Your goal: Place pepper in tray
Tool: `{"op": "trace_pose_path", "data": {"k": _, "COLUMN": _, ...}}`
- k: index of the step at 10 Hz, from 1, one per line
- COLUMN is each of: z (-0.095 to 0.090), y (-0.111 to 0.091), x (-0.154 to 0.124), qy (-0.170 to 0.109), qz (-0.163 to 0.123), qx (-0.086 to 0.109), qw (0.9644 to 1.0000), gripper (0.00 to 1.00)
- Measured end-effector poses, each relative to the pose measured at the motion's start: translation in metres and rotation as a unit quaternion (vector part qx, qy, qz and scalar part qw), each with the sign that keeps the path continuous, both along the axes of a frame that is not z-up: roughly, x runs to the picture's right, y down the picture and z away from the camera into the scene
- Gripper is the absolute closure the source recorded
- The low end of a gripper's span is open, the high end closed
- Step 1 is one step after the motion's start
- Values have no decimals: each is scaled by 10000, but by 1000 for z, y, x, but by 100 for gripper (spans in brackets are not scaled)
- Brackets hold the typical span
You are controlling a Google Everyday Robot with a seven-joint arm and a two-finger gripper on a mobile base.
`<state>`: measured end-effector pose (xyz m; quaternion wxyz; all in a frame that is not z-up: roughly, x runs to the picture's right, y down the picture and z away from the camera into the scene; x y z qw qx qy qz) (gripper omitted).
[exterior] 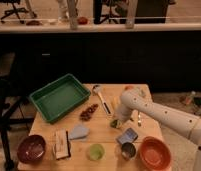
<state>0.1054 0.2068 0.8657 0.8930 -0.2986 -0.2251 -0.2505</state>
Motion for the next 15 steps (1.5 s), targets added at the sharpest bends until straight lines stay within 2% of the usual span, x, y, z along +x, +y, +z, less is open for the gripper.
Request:
{"op": "trace_pose_path", "data": {"k": 2, "z": 0, "y": -9, "x": -12, "qy": -79, "qz": -161, "qx": -9, "qw": 9998, "gripper": 100}}
{"op": "trace_pose_path", "data": {"k": 5, "z": -19, "y": -27, "x": -27, "qy": -105, "qz": -407, "qx": 103, "qw": 9991, "gripper": 100}}
{"op": "trace_pose_path", "data": {"k": 6, "z": -27, "y": -33, "x": -37, "qy": -136, "qz": -498, "qx": 181, "qw": 9985, "gripper": 100}}
{"op": "trace_pose_path", "data": {"k": 9, "z": -45, "y": -45, "x": -47, "qy": -130, "qz": -635, "qx": 392, "qw": 9971, "gripper": 100}}
{"op": "trace_pose_path", "data": {"k": 13, "z": -71, "y": -71, "x": -57, "qy": -126, "qz": -791, "qx": 729, "qw": 9941, "gripper": 100}}
{"op": "trace_pose_path", "data": {"k": 15, "z": -70, "y": -70, "x": -57, "qy": -121, "qz": -797, "qx": 720, "qw": 9941, "gripper": 100}}
